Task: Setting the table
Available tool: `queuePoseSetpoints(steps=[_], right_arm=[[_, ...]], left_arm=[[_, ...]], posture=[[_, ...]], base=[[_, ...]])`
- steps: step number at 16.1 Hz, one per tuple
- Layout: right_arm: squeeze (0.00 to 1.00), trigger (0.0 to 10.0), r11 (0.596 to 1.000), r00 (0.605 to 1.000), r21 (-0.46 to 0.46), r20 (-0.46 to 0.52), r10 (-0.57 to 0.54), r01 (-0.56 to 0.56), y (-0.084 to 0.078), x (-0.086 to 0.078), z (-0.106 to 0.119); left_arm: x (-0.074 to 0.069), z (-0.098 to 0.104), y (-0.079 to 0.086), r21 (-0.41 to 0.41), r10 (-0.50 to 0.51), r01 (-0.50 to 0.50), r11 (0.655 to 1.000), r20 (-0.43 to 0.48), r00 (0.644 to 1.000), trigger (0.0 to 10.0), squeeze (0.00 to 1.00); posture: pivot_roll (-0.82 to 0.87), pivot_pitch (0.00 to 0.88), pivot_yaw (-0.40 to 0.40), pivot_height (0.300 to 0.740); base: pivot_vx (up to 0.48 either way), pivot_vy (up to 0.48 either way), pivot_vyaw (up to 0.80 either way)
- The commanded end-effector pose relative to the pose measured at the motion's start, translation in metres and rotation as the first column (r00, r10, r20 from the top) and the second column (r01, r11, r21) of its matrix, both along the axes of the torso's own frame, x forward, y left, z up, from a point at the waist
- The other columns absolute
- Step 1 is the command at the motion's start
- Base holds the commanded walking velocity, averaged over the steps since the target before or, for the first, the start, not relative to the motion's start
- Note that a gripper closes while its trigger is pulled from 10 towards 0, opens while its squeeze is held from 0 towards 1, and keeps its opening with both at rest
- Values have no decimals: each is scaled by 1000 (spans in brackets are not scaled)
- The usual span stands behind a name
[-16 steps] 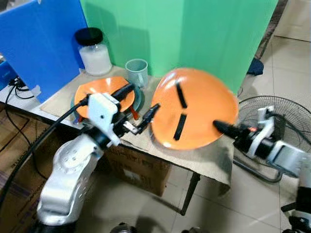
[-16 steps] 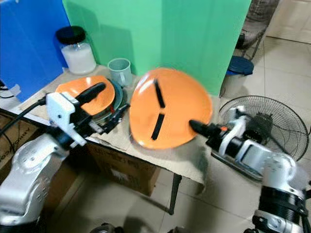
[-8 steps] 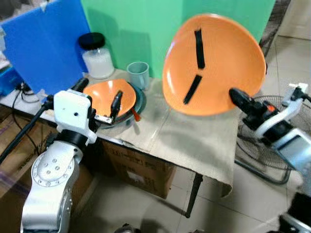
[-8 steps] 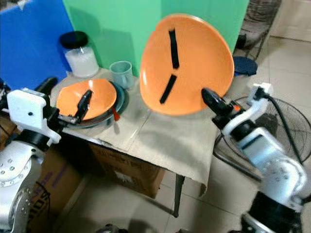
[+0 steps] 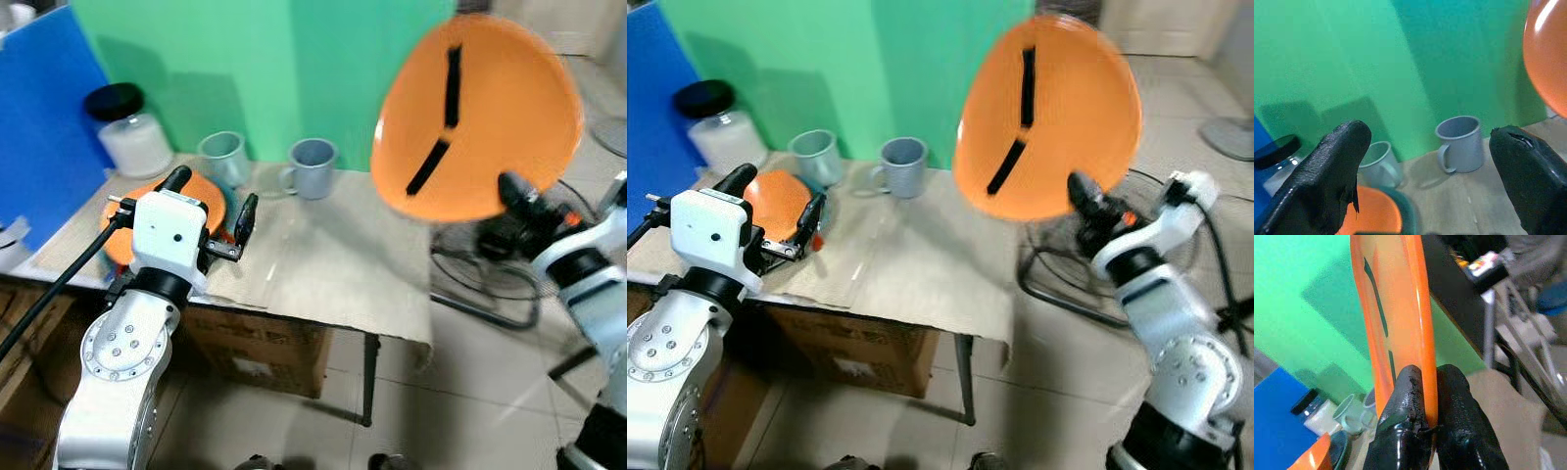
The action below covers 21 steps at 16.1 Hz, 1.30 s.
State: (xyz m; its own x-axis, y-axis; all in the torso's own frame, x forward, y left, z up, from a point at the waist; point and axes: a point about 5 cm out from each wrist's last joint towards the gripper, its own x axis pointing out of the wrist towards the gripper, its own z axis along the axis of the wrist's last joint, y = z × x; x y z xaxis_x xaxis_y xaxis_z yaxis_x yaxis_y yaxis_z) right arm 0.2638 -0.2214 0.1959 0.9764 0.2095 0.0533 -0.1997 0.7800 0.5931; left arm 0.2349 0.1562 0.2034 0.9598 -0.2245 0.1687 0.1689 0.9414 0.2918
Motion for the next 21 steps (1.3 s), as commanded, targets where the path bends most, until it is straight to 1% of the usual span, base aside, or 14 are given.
queuePoseSetpoints(steps=[1,3,4,5,6,7,9,11,12,14,16,18,20,21], right_arm=[[0,10000,1000,999,7,30,13,-13,6,-2,4],[0,10000,1000,1000,-13,12,-11,11,7,-6,-1],[0,10000,998,1000,-63,-2,-27,27,10,-11,-3],[0,10000,997,1000,-78,3,-21,21,15,-12,-2],[0,10000,995,1000,-100,12,-12,13,21,-11,-1],[0,10000,987,1000,-158,22,-18,21,25,-9,0],[0,10000,963,998,-265,59,-32,46,33,-3,5],[0,10000,955,997,-293,71,-31,51,40,2,7],[0,10000,944,997,-330,83,-1,28,52,5,8],[0,10000,934,995,-356,85,54,-20,69,11,5],[0,10000,930,999,-367,54,7,14,68,16,-2],[0,10000,924,998,-381,57,-9,30,67,16,-4],[0,10000,916,998,-400,62,-20,43,64,13,-7],[0,10000,910,998,-410,58,-38,59,61,12,-11]], left_arm=[[-1,-7,0,-10,7,-7,1000,-39,999,10000,0],[-4,-14,-9,-53,-36,31,998,-88,996,10000,0],[-6,-24,-19,-100,-111,98,990,-138,984,10000,0],[-5,-29,-21,-117,-123,105,988,-158,980,10000,0],[-4,-32,-22,-128,-112,91,988,-167,980,10000,0],[-2,-34,-21,-119,-103,83,989,-166,981,10000,0],[-1,-32,-18,-80,-50,40,996,-126,991,10000,0],[-1,-31,-13,-96,13,-25,995,-124,992,10000,0],[-5,-34,-8,-106,55,-71,992,-146,988,10000,0],[-15,-37,0,-111,113,-133,985,-167,979,10000,0],[-18,-39,5,-92,137,-154,984,-173,975,10000,0],[-19,-39,10,-115,155,-179,977,-186,970,10000,0],[-17,-37,11,-120,142,-166,979,-186,972,10000,0],[-12,-38,9,-88,139,-154,984,-163,977,10000,0]], posture=[[-94,0,129,740],[-95,0,131,740],[-113,0,137,740],[-116,0,138,740],[-126,0,137,740],[-126,0,129,740],[-124,0,90,740],[-113,0,65,740],[-95,0,33,740],[-70,0,-5,740],[-53,0,-43,740],[-61,0,-37,740],[-73,0,-8,740],[-75,0,-9,740]], base=[[0,0,-788],[0,0,-784],[0,0,-800],[0,0,-800],[0,0,-800],[0,0,-800],[0,0,-800],[0,0,-800],[0,0,-800],[0,0,-800],[0,0,-800],[0,0,-800],[0,0,-800],[0,0,-800]])
